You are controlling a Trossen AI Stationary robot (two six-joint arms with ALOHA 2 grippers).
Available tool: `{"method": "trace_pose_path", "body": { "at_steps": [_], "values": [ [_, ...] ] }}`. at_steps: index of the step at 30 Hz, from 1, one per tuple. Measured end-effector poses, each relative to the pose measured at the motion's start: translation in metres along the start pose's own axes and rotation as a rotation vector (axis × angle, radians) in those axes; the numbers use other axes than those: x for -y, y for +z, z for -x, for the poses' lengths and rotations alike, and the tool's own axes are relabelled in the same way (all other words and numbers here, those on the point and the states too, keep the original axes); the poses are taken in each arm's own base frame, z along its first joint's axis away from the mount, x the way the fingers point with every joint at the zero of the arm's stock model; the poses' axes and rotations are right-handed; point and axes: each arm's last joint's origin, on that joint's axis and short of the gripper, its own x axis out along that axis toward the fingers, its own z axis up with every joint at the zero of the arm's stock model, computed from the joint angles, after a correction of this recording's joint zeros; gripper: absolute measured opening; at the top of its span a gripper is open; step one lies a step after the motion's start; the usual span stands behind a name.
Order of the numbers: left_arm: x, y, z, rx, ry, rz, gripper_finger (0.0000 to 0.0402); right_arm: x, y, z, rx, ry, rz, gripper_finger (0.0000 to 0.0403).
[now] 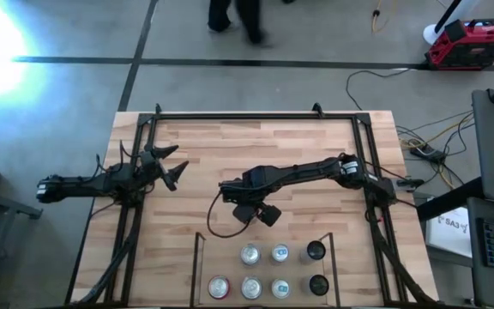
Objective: Place canned beverage on shelf
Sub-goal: Put the red soda can on the shelf aligned with the other red soda can
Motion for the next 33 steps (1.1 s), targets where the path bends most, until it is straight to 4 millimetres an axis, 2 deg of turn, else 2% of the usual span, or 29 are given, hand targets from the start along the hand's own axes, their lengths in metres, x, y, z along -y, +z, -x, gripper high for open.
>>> {"method": "trace_pose_path", "body": {
  "at_steps": [8,17,21,28,33],
  "values": [
    [0.000,0.000,0.000,0.000,0.000,0.000,0.0346,0.001,0.001,-0.001,0.026,0.007,-0.056,0.0333],
    [0.000,0.000,0.000,0.000,0.000,0.000,0.0346,0.001,0.000,-0.002,0.028,0.007,-0.100,0.0393],
    [0.000,0.000,0.000,0.000,0.000,0.000,0.0346,0.001,0.001,0.002,0.024,0.003,-0.139,0.0399],
    [0.000,0.000,0.000,0.000,0.000,0.000,0.0346,0.003,0.006,0.029,-0.003,-0.060,-0.177,0.0400],
    [0.000,0.000,0.000,0.000,0.000,0.000,0.0346,0.003,0.007,0.067,0.017,-0.156,-0.250,0.0400]
  ]
}}
